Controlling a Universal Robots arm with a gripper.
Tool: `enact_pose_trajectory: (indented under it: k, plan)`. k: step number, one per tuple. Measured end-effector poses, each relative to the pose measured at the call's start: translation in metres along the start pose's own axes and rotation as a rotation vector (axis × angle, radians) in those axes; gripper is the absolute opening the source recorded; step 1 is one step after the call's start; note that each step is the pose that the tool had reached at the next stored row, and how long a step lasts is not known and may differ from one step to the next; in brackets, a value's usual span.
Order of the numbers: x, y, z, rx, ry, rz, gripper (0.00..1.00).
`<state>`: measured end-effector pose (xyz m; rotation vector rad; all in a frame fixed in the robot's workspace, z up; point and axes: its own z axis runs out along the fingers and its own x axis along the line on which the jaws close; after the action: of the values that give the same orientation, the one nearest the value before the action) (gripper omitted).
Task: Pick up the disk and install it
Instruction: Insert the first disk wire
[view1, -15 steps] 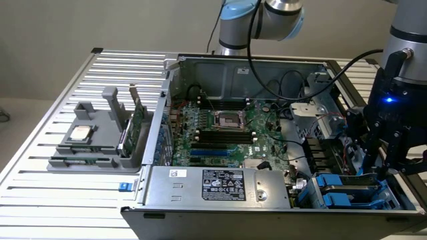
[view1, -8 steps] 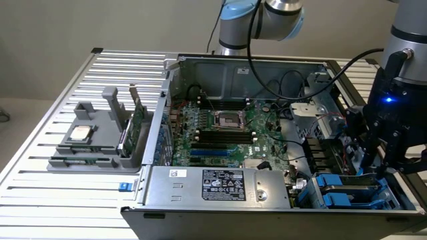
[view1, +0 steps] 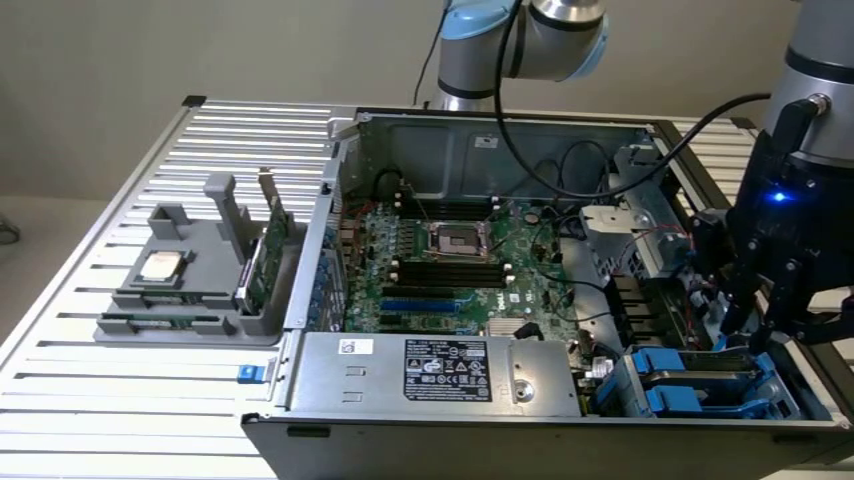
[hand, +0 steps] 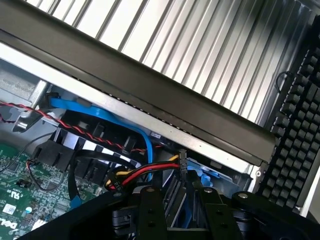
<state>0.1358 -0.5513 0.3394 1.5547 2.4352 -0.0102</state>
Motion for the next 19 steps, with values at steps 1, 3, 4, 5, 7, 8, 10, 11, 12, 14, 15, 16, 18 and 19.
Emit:
enact_pose_trajectory:
  k: [1,3,4,5,7,8,10,11,12,14,15,16,18,19]
  plan:
    - [-0.0001,0.0001,-0.0005,-0.0001,0.0003,0.0,0.25]
    - [-0.0002,0.0002,-0.0014,-0.0001,0.0007,0.0,0.18]
    - [-0.0002,0.0003,-0.0017,-0.0002,0.0009,0.0,0.18]
    - [-0.0002,0.0004,-0.002,-0.0002,0.001,0.0,0.17]
    - [-0.0001,0.0001,-0.0025,-0.0003,0.0016,0.0,0.17]
    - [0.0002,-0.0007,-0.0027,-0.0006,0.0026,0.001,0.17]
    - [0.0012,-0.0031,-0.0033,0.0011,0.0048,0.006,0.17]
    - [0.0015,-0.0038,-0.0035,0.0038,0.006,0.009,0.17]
    - [0.0018,-0.0043,-0.0036,0.0068,0.0068,0.013,0.17]
    - [0.002,-0.0047,-0.0037,0.0145,0.0076,0.025,0.17]
    - [0.002,-0.0048,-0.0037,0.0201,0.008,0.034,0.17]
    - [0.002,-0.0048,-0.0037,0.0268,0.0086,0.044,0.17]
    - [0.002,-0.0048,-0.0038,0.0393,0.0094,0.065,0.17]
    - [0.002,-0.0048,-0.0038,0.0456,0.0099,0.075,0.17]
